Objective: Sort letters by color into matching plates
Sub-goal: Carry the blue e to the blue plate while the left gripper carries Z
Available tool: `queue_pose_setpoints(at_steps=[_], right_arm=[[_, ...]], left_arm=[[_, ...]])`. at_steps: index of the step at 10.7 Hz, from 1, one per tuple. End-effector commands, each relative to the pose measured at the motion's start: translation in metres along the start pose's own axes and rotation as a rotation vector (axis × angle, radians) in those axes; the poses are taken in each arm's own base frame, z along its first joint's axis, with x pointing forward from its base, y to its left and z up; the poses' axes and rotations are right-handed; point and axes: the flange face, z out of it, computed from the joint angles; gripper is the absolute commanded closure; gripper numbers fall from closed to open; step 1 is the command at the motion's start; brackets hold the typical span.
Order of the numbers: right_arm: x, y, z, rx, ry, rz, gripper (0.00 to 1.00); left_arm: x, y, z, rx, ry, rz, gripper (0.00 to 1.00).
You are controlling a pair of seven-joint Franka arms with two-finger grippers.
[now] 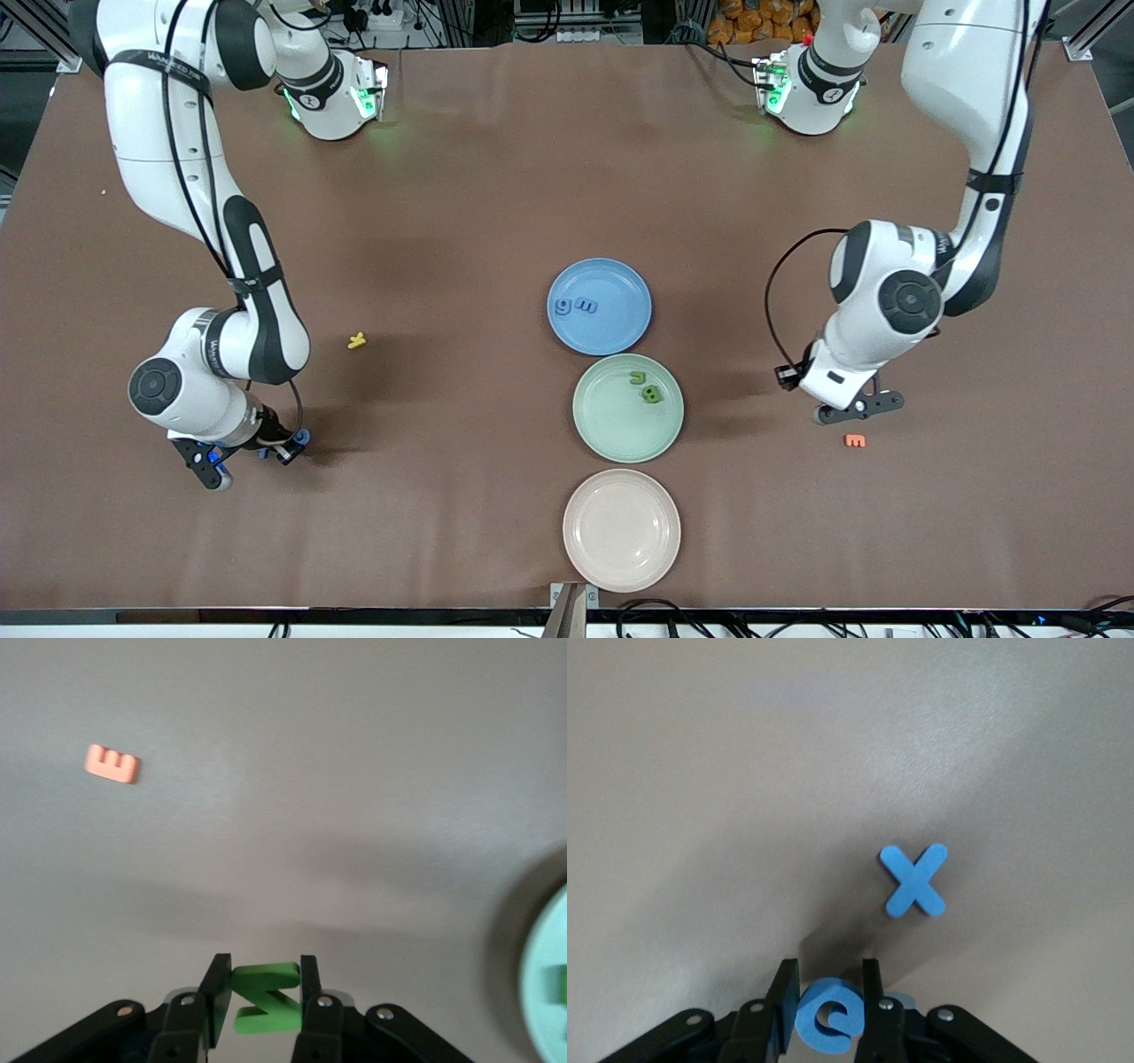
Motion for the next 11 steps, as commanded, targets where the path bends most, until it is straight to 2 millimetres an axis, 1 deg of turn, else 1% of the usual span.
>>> queue_pose_setpoints(at_steps=[1, 2, 3, 4, 5, 6, 7, 9, 10, 11], right_arm=[[-0.018, -0.009, -0.049, 0.002, -0.071, -0.180, 0.72], [-0.024, -0.014, -0.062, 0.003, -0.088, -0.245, 0.72], [-0.035, -0.025, -0.068, 0.007, -0.092, -0.292, 0.72], [-0.049, -0.039, -0.077, 0.014, -0.093, -0.327, 0.71], [-0.069, -0.056, -0.082, 0.018, -0.099, -0.351, 0.71], [-0.095, -0.073, -0.084, 0.003, -0.128, -0.353, 0.71], [-0.129, -0.095, -0.083, -0.012, -0.150, -0.385, 0.71], [-0.188, -0.128, -0.085, -0.042, -0.161, -0.494, 0.71], [-0.211, -0.140, -0.088, -0.043, -0.166, -0.533, 0.71], [-0.245, -0.157, -0.094, -0.036, -0.164, -0.587, 0.71]], left_arm=[[-0.001, 0.047, 0.006, 0.012, 0.007, -0.112, 1.00], [-0.005, 0.062, 0.006, 0.004, 0.010, -0.158, 1.00], [-0.015, 0.078, 0.011, 0.005, 0.003, -0.193, 1.00], [-0.022, 0.100, 0.013, -0.003, 0.007, -0.237, 1.00], [-0.020, 0.119, 0.013, -0.017, 0.021, -0.295, 1.00], [-0.025, 0.140, 0.018, -0.024, 0.025, -0.345, 1.00], [-0.025, 0.150, 0.022, -0.030, 0.028, -0.385, 1.00], [-0.031, 0.179, 0.023, -0.060, 0.031, -0.469, 1.00], [-0.034, 0.191, 0.025, -0.068, 0.033, -0.502, 1.00], [-0.037, 0.199, 0.027, -0.071, 0.034, -0.519, 1.00]])
